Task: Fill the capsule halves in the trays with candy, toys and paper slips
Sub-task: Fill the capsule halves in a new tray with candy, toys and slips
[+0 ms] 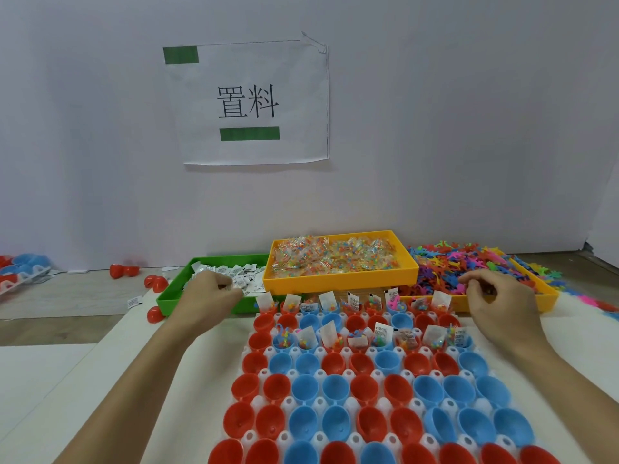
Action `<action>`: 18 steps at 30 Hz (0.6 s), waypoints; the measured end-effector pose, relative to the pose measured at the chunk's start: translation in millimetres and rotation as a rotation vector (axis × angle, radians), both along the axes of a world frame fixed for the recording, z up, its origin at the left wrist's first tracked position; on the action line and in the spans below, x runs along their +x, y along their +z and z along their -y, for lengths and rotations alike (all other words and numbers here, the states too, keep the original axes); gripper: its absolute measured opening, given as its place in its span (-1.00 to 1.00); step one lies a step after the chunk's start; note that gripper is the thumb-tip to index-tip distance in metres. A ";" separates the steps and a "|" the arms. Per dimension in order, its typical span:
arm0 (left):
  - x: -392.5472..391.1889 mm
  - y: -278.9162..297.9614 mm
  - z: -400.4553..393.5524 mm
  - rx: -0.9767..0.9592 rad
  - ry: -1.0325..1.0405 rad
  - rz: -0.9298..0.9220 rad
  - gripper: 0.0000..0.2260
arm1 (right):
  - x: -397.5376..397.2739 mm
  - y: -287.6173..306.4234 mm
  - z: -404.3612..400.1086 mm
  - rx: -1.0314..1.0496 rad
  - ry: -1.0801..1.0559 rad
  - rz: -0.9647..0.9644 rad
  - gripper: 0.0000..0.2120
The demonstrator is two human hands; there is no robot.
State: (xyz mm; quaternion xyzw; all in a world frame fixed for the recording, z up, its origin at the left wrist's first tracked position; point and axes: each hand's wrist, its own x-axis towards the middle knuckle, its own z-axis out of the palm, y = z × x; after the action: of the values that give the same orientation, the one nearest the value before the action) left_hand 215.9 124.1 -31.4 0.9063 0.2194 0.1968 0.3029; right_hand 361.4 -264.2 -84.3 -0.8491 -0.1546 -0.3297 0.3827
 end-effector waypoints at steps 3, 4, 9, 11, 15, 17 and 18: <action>0.3 0.4 1.5 -0.075 0.082 0.126 -0.67 | -0.2 0.5 -0.2 0.000 0.000 -0.008 -0.84; -0.2 0.3 1.1 -0.089 0.101 0.161 -0.67 | -0.4 0.7 -0.3 -0.002 0.001 -0.008 -0.84; -3.7 -3.6 -6.5 0.088 0.106 0.112 -0.72 | -1.4 1.6 -0.7 -0.009 0.001 -0.012 -0.84; -4.9 -4.9 -7.2 0.169 0.042 -0.010 -0.70 | -1.6 1.6 -0.8 -0.011 -0.003 -0.012 -0.84; -4.6 -6.6 -12.3 0.313 -0.069 -0.279 -0.84 | -1.9 2.2 -1.1 -0.015 -0.006 -0.008 -0.84; -3.7 -8.4 -16.7 0.386 -0.081 -0.285 -0.85 | -2.0 2.1 -1.2 -0.016 -0.010 -0.010 -0.85; -2.8 -9.9 -19.3 0.412 -0.083 -0.271 -0.83 | -1.9 2.3 -1.4 -0.016 -0.011 -0.012 -0.85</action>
State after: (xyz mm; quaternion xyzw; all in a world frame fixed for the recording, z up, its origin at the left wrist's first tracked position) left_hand 213.1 143.4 -41.3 0.9753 0.1756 0.1016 0.0874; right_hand 359.5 -262.8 -82.0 -0.8549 -0.1502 -0.3254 0.3751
